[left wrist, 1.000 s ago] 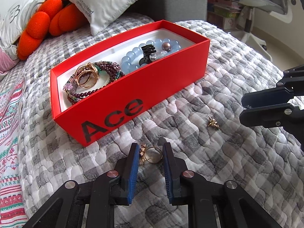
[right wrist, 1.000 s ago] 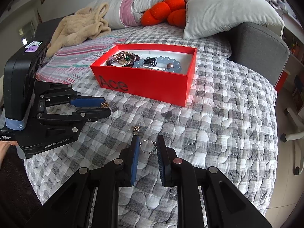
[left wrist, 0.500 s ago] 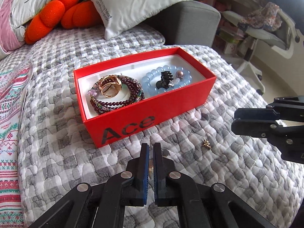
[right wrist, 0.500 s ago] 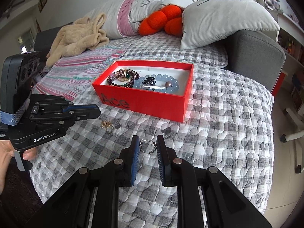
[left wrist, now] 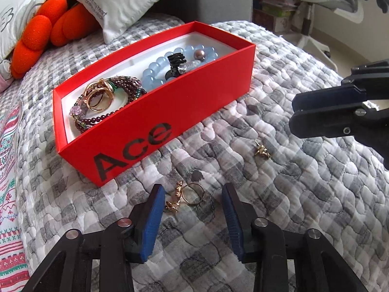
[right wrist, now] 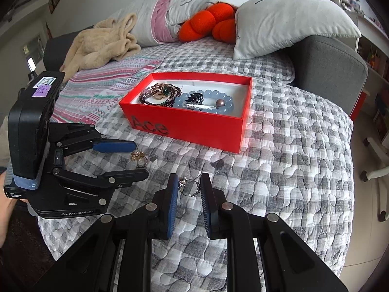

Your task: Organize jewelry

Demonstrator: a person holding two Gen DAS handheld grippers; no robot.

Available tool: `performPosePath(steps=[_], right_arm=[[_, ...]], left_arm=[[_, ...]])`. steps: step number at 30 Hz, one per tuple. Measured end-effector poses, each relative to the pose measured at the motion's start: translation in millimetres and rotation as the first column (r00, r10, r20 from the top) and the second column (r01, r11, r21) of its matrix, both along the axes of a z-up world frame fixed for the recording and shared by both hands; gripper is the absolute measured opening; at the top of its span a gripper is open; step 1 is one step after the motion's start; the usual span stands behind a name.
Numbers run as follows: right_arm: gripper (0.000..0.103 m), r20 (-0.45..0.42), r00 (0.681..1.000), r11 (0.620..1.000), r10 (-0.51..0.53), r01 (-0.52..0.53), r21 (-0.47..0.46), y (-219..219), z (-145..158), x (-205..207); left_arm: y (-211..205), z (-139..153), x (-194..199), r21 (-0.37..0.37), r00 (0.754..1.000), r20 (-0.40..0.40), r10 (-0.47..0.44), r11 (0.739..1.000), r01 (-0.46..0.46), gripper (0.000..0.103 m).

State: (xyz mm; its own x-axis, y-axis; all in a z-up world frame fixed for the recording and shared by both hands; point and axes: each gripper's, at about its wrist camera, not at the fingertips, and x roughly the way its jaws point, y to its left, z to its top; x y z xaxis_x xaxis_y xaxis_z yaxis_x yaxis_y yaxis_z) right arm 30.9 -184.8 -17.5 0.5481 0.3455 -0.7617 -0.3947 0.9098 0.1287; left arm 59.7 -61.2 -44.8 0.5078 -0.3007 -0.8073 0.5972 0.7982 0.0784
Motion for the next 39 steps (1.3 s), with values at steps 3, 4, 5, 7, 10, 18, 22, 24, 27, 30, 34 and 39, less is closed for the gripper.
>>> performPosePath(steps=[3, 4, 5, 7, 10, 18, 22, 24, 27, 30, 34, 39], right_arm=[[0.020, 0.001, 1.000, 1.000, -0.002, 0.002, 0.002, -2, 1, 0], [0.020, 0.001, 1.000, 1.000, -0.003, 0.003, 0.004, -2, 1, 0], [0.020, 0.001, 1.000, 1.000, -0.004, 0.004, 0.007, -2, 2, 1], [0.020, 0.003, 1.000, 1.000, -0.006, 0.006, 0.011, -3, 3, 1], [0.020, 0.005, 1.000, 1.000, -0.014, 0.013, 0.020, -4, 5, 3], [0.020, 0.016, 0.998, 0.997, -0.052, 0.052, 0.053, -11, 15, 10], [0.020, 0.030, 0.997, 0.995, -0.069, 0.066, 0.077, -11, 23, 15], [0.020, 0.034, 0.996, 0.993, -0.078, 0.074, 0.093, -11, 27, 19], [0.020, 0.039, 0.995, 0.990, -0.087, 0.082, 0.118, -9, 31, 29], [0.020, 0.044, 0.994, 0.985, -0.101, 0.094, 0.142, -7, 35, 37], [0.020, 0.041, 0.993, 0.980, -0.112, 0.104, 0.167, -3, 36, 48], [0.020, 0.030, 0.991, 0.975, -0.127, 0.119, 0.189, -2, 34, 59]], left_arm=[[-5, -1, -1, 0.009, 1.000, 0.006, -0.009, 1.000, 0.009, 0.028], [-5, -1, -1, 0.008, 1.000, 0.003, -0.007, 1.000, 0.007, 0.024], [-6, -2, 0, 0.008, 1.000, 0.003, -0.003, 1.000, 0.003, 0.022], [-6, -2, 1, 0.005, 1.000, 0.000, 0.001, 1.000, -0.001, 0.019], [-5, -1, 3, -0.013, 1.000, -0.008, 0.021, 1.000, -0.021, 0.019], [9, 18, 4, -0.105, 0.997, -0.001, 0.073, 0.992, -0.073, 0.018], [21, 32, 6, -0.161, 0.993, 0.017, 0.115, 0.981, -0.111, 0.018], [27, 39, 7, -0.187, 0.989, 0.031, 0.146, 0.973, -0.138, 0.018], [36, 47, 13, -0.232, 0.980, 0.044, 0.196, 0.956, -0.181, 0.018], [42, 50, 20, -0.261, 0.969, 0.048, 0.243, 0.939, -0.223, 0.018], [42, 50, 31, -0.282, 0.957, 0.055, 0.286, 0.923, -0.260, 0.018], [37, 42, 47, -0.289, 0.950, 0.042, 0.309, 0.914, -0.284, 0.019]])
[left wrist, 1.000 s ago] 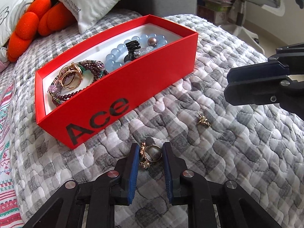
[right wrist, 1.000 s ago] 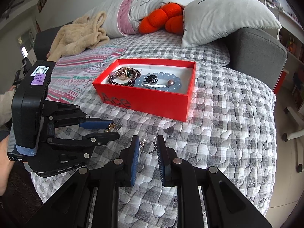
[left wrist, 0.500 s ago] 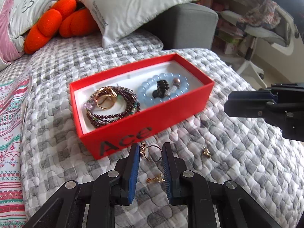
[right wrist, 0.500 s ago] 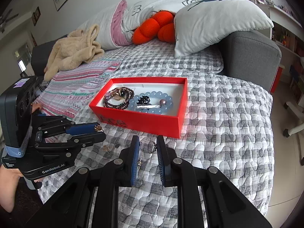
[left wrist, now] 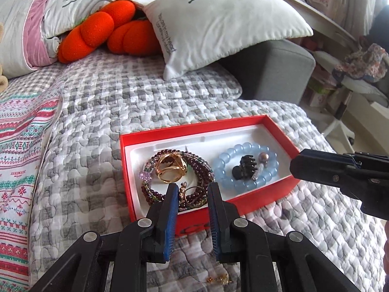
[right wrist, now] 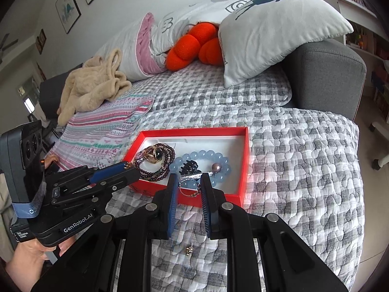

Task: Organize jewelry
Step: 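Carry the gold ring into the box with the left tool while the right tool carries the silver ring in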

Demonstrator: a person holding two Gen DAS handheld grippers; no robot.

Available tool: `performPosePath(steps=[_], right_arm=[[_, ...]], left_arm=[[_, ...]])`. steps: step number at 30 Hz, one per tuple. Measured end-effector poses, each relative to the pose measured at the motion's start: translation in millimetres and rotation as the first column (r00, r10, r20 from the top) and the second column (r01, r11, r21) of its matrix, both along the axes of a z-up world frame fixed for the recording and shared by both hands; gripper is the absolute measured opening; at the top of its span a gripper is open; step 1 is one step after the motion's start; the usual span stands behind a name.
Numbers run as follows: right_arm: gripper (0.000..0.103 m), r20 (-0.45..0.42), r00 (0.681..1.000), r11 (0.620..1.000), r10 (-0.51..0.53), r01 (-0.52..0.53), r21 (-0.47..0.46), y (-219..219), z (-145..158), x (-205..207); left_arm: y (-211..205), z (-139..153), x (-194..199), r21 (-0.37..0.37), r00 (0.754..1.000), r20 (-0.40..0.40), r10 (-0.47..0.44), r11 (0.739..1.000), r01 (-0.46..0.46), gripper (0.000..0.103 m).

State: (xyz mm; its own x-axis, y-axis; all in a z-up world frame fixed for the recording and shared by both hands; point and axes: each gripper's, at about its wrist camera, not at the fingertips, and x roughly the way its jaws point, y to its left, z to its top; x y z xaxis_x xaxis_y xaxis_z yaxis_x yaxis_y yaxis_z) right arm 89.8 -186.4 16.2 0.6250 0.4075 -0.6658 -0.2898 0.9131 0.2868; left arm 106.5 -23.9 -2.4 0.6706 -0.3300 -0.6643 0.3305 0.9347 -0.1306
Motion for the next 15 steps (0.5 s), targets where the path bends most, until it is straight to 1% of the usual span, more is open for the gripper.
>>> performPosePath(steps=[7, 11, 15], right_arm=[[0.020, -0.007, 1.000, 1.000, 0.001, -0.001, 0.009, -1, -3, 6], [0.020, -0.011, 1.000, 1.000, -0.010, 0.010, 0.005, -4, -5, 9], [0.020, -0.010, 1.000, 1.000, -0.029, 0.030, 0.009, -10, -5, 12]], left_arm=[[-8, -6, 11, -0.003, 1.000, -0.006, 0.008, 1.000, -0.008, 0.020], [-9, -2, 6, -0.006, 1.000, -0.007, -0.002, 1.000, 0.002, 0.032], [-7, 4, -5, 0.004, 1.000, -0.003, -0.004, 1.000, 0.004, 0.039]])
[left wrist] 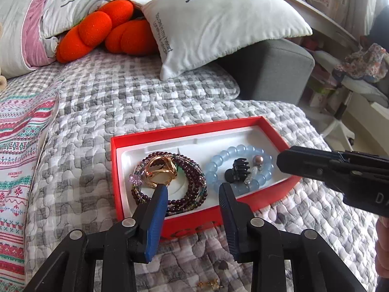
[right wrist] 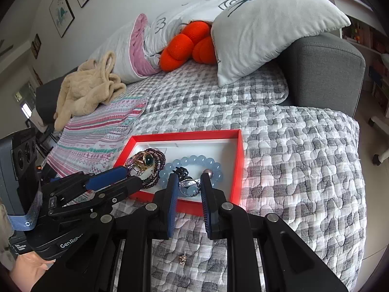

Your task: Organize jewelry

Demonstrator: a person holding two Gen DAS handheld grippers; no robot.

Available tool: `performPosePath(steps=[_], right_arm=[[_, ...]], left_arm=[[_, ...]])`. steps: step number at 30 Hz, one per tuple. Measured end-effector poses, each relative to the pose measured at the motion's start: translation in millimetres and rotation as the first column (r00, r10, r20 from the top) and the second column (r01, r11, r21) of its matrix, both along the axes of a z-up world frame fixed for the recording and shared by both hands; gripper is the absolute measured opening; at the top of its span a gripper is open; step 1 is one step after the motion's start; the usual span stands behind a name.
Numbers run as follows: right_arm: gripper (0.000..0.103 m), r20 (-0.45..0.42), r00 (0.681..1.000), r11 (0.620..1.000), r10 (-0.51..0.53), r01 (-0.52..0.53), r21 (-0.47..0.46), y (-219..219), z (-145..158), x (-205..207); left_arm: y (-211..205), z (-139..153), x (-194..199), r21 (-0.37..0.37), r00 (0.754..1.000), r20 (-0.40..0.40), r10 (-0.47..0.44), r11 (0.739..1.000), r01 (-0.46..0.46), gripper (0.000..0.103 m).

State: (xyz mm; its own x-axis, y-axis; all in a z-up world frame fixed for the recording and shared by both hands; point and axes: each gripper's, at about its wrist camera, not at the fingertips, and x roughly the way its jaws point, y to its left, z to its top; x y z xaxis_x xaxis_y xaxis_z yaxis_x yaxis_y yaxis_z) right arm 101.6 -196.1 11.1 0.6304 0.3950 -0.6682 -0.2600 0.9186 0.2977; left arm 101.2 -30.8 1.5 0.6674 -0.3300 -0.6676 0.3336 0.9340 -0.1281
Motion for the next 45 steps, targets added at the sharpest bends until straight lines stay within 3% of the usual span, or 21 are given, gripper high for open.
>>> performPosePath(steps=[7, 20, 25, 34, 35, 37, 45], right_arm=[[0.020, -0.005, 1.000, 1.000, -0.023, 0.023, -0.008, -2, -1, 8], [0.021, -0.039, 0.999, 0.999, -0.036, 0.036, -0.001, 12, -5, 25], [0.041, -0.033, 0.999, 0.999, -0.034, 0.034, 0.008, 12, -1, 23], [0.043, -0.038, 0.999, 0.998, -0.027, 0.025, -0.059, 8, 0, -11], [0.044, -0.031, 0.999, 0.997, -0.019, 0.017, -0.071, 8, -2, -17], [0.057, -0.031, 1.000, 0.994, 0.000, -0.003, -0.112, 10, -5, -28], [0.058, -0.065, 0.995, 0.973, 0.076, -0.088, -0.213, 18, -26, -60]], left_arm=[[13, 1, -17, 0.024, 0.999, -0.027, 0.035, 0.999, -0.034, 0.050], [30, -11, -22, 0.035, 0.990, -0.119, 0.080, 0.996, -0.077, 0.050], [30, -12, -21, 0.014, 0.988, -0.135, 0.074, 0.997, -0.072, 0.050], [27, -24, -34, 0.047, 0.988, -0.150, 0.041, 0.998, -0.034, 0.050], [25, -27, -37, 0.054, 0.987, -0.155, 0.031, 0.998, -0.023, 0.050], [23, -31, -43, 0.069, 0.988, -0.153, 0.008, 0.998, 0.002, 0.050], [10, -35, -67, 0.067, 0.985, -0.146, -0.092, 0.992, 0.103, 0.050]])
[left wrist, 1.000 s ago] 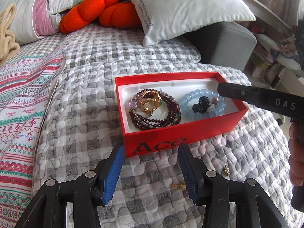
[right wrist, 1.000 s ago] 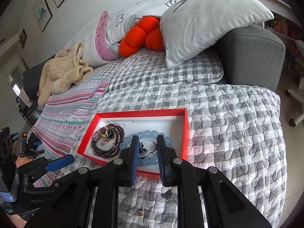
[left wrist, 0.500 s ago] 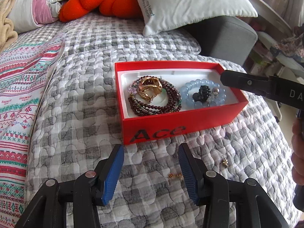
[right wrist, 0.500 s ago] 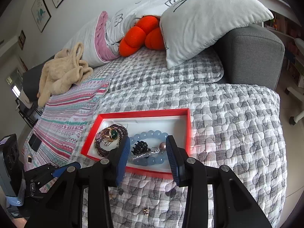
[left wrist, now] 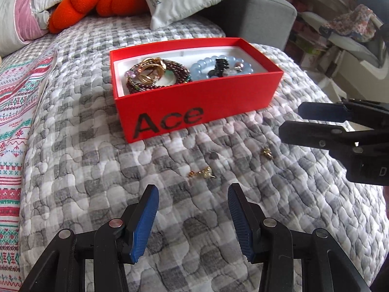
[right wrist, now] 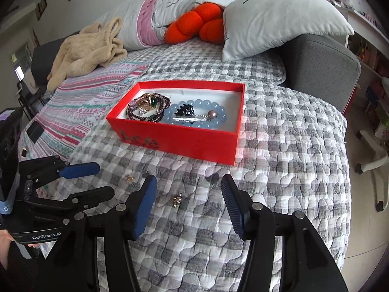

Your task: Organize jewelry

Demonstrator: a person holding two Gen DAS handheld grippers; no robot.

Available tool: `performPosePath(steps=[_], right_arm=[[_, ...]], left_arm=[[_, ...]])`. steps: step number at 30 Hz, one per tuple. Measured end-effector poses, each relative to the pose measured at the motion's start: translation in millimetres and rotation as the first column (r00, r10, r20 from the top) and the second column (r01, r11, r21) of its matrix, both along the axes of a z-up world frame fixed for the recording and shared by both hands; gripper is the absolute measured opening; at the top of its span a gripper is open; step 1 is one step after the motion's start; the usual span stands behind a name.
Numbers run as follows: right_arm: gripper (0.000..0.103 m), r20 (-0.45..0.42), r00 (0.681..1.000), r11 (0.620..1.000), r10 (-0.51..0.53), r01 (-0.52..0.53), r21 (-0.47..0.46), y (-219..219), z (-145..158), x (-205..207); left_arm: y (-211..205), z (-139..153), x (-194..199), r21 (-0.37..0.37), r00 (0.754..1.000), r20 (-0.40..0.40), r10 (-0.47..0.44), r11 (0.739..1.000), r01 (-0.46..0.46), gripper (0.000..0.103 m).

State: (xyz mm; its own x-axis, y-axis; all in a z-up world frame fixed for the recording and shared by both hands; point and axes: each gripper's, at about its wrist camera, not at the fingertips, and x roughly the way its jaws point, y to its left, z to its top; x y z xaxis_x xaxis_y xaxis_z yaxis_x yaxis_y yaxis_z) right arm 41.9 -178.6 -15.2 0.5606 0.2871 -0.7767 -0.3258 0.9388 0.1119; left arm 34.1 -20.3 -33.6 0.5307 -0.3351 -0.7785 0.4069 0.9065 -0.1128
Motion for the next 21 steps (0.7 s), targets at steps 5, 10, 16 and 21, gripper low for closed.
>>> performPosePath(steps=[5, 10, 16, 21], right_arm=[[0.058, -0.029, 1.000, 0.999, 0.008, -0.009, -0.046, -5, -15, -8], [0.058, -0.043, 0.999, 0.998, 0.007, -0.009, -0.054, -14, -22, -10], [0.058, -0.043, 0.999, 0.999, -0.002, 0.000, -0.051, -26, -21, -13], [0.058, -0.037, 0.999, 0.999, -0.015, 0.014, -0.039, -34, -18, -12]], left_arm=[[-10, -6, -5, -0.013, 0.998, -0.035, -0.053, 0.999, 0.053, 0.027], [-19, -14, 2, 0.003, 0.997, -0.054, -0.050, 0.999, 0.050, 0.024], [-25, -16, 11, 0.015, 0.999, -0.036, -0.006, 1.000, 0.007, 0.024], [-28, -18, 18, 0.024, 1.000, -0.023, 0.014, 1.000, -0.014, 0.024]])
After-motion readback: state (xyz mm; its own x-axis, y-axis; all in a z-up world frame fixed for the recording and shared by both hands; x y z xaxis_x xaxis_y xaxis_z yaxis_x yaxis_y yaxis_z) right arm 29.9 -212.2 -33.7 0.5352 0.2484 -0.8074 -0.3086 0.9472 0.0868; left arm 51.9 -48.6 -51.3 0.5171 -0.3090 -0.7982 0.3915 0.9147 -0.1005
